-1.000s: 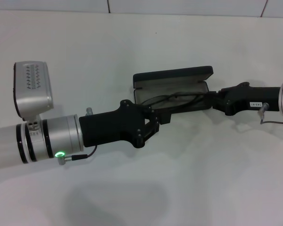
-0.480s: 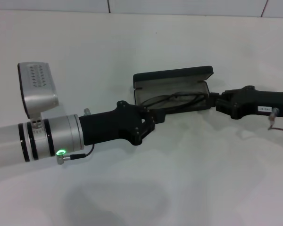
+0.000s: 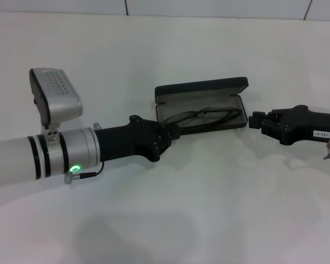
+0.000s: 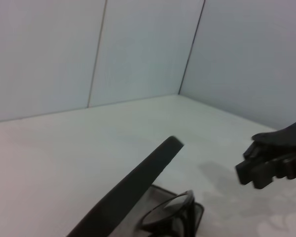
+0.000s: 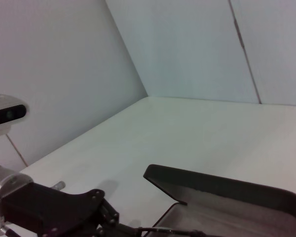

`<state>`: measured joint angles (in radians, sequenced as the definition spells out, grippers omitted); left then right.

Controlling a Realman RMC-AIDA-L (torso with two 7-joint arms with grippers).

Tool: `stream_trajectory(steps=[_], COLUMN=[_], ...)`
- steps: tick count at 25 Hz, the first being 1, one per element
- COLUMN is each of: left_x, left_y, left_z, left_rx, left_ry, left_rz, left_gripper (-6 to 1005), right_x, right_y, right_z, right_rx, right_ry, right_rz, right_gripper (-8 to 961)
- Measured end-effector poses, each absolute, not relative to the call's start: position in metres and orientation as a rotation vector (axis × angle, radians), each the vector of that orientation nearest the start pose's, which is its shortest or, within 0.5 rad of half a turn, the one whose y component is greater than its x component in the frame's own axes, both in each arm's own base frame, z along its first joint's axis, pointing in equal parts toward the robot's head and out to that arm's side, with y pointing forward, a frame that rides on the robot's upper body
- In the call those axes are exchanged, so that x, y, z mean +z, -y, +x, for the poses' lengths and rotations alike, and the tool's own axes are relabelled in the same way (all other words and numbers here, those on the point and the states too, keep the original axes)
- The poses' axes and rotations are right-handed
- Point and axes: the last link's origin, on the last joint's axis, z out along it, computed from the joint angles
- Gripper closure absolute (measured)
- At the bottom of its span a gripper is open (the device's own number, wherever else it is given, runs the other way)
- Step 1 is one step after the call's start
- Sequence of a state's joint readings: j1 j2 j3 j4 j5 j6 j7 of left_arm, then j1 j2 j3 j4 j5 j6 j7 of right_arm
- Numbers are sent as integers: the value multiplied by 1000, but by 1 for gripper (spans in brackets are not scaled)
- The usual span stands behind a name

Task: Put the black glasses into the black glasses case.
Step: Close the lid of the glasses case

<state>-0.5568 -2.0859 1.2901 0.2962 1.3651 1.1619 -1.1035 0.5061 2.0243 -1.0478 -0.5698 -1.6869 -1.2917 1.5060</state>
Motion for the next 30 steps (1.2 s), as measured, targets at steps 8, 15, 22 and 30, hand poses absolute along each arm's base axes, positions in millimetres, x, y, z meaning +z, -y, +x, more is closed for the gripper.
stream_trajectory(steps=[8,15,22,30], left_x=[-92,-94,-97,-94], left_y=[-328,-334,-337,-325], left_z=[-267,-266,-260,-239], left_rx=[-614,-579,-568,-742], left_ry=[696,691,662,604], left_rz=[-2630,-2616,-2638,-2729], left_gripper=[946,945,944,943], right_x=[-21,-21,-21,-15], right_y=[-348,-350,-352,-348], right_z=[266,269,270,275], right_rx=[651,632,619,616], right_ry=[-842,-844,-842,-829], right_rz=[-2624,-2606,-2595,-2584], right_gripper=[738,733,728,723])
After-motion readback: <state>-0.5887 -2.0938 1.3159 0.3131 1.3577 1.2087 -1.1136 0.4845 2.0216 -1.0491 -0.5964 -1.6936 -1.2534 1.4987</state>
